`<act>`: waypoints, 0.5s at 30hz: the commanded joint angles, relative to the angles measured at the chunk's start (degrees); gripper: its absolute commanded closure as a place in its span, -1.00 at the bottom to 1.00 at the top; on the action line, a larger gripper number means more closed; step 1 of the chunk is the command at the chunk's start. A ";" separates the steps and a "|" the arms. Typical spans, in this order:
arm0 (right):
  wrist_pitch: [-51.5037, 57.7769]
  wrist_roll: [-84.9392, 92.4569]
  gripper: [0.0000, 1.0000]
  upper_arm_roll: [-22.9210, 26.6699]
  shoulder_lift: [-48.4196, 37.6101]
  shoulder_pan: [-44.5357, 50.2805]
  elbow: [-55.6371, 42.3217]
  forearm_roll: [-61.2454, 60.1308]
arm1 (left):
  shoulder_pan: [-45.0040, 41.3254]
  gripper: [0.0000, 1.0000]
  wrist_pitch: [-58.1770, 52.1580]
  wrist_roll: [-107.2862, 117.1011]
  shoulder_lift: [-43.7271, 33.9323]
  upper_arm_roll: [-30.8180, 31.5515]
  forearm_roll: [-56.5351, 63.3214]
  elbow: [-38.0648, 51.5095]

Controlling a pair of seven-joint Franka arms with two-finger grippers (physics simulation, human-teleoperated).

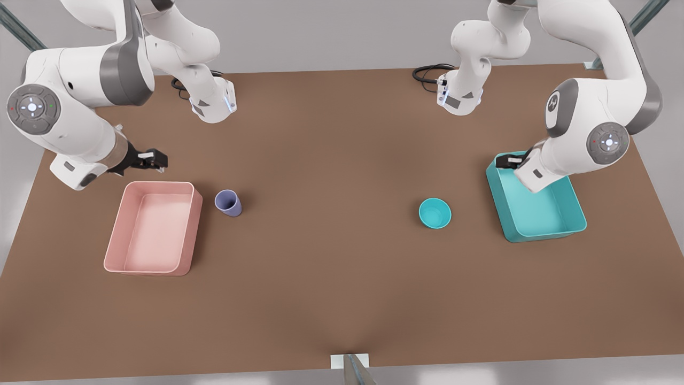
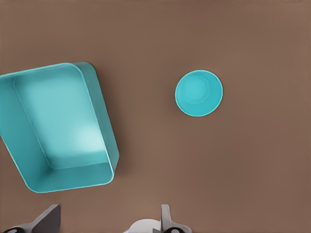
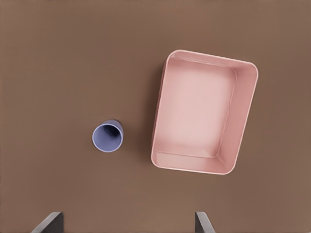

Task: Put the bowls and cups in different boxes

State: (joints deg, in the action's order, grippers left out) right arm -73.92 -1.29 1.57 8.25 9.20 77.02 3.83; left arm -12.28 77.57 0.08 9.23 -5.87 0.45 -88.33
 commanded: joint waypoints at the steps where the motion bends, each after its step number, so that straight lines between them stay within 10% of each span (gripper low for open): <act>1: -2.81 -1.26 -1.00 0.01 -0.07 -0.06 0.06 -0.41 | -0.02 -1.00 2.23 0.19 -0.01 -0.02 -0.01 0.00; 7: -14.93 -6.09 -1.00 0.19 7.84 12.24 9.45 -0.67 | -0.46 -1.00 26.40 0.19 21.08 1.39 -13.63 0.61; 15: -41.91 -6.88 -1.00 3.35 5.29 11.19 30.37 -4.10 | 0.94 -1.00 38.44 -15.02 22.14 1.30 -18.81 -13.45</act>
State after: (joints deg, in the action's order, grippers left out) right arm -101.93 -4.83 4.33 14.53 20.40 105.39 0.67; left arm -11.63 107.82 -4.13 31.46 -4.54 -17.34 -101.28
